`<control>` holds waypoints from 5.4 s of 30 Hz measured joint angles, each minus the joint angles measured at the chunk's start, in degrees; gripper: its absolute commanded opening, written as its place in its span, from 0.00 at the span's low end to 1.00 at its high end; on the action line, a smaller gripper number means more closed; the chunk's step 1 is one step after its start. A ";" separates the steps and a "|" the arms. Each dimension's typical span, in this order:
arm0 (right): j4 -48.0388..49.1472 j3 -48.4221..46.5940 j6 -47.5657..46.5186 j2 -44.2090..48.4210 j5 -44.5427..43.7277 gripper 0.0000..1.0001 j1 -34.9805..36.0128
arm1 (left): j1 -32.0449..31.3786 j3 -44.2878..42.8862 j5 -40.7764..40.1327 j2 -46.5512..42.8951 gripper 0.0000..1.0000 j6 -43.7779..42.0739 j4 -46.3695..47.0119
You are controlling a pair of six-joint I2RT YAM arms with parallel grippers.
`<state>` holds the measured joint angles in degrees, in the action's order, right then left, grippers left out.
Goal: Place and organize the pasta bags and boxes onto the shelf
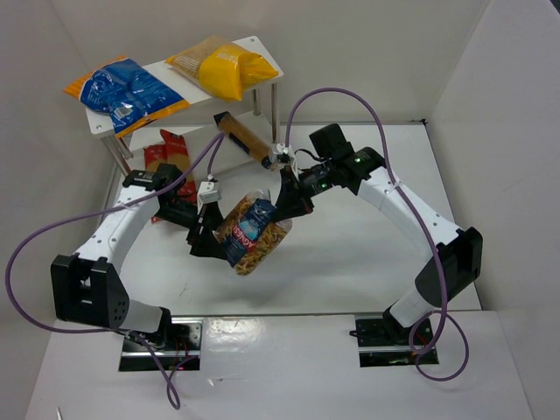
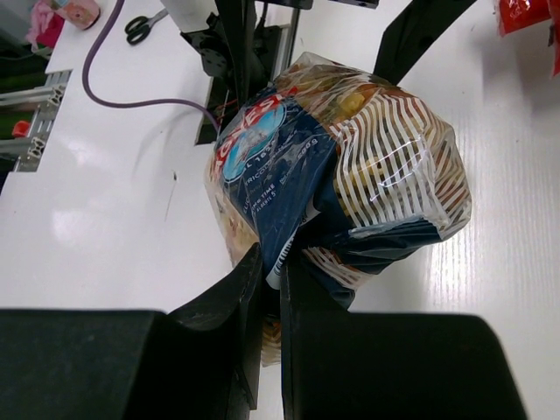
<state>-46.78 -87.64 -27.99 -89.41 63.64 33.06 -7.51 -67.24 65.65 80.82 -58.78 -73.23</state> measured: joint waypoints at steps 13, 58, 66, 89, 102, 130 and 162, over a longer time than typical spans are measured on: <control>0.00 -0.09 -0.28 -1.20 1.03 0.00 2.34 | 0.07 0.02 0.66 -2.29 0.99 -0.98 -1.81; 9.35 2.08 7.54 4.94 -10.16 1.00 -2.89 | 5.92 0.24 -2.14 -9.31 0.00 12.76 10.97; 11.08 6.78 8.46 8.61 -13.79 1.00 -6.58 | 5.92 1.25 0.02 -14.95 0.00 21.94 19.71; 11.65 9.60 8.39 8.33 -16.50 1.00 -6.58 | -16.87 5.95 -56.46 -21.79 1.00 22.67 15.74; 11.89 10.29 8.37 6.45 -16.59 1.00 -6.58 | -18.38 8.68 -50.69 -0.96 1.00 17.11 12.76; 12.90 11.26 7.39 10.45 -22.62 1.00 -10.32 | -23.37 9.68 -42.82 13.90 0.00 15.41 14.51; 13.44 17.25 7.82 24.26 -26.77 1.00 -20.70 | -25.66 -1.01 -48.94 14.80 0.00 28.00 35.10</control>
<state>-33.34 -70.39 -20.16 -65.14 36.86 12.36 -33.17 -68.25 16.71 95.61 -30.79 -38.13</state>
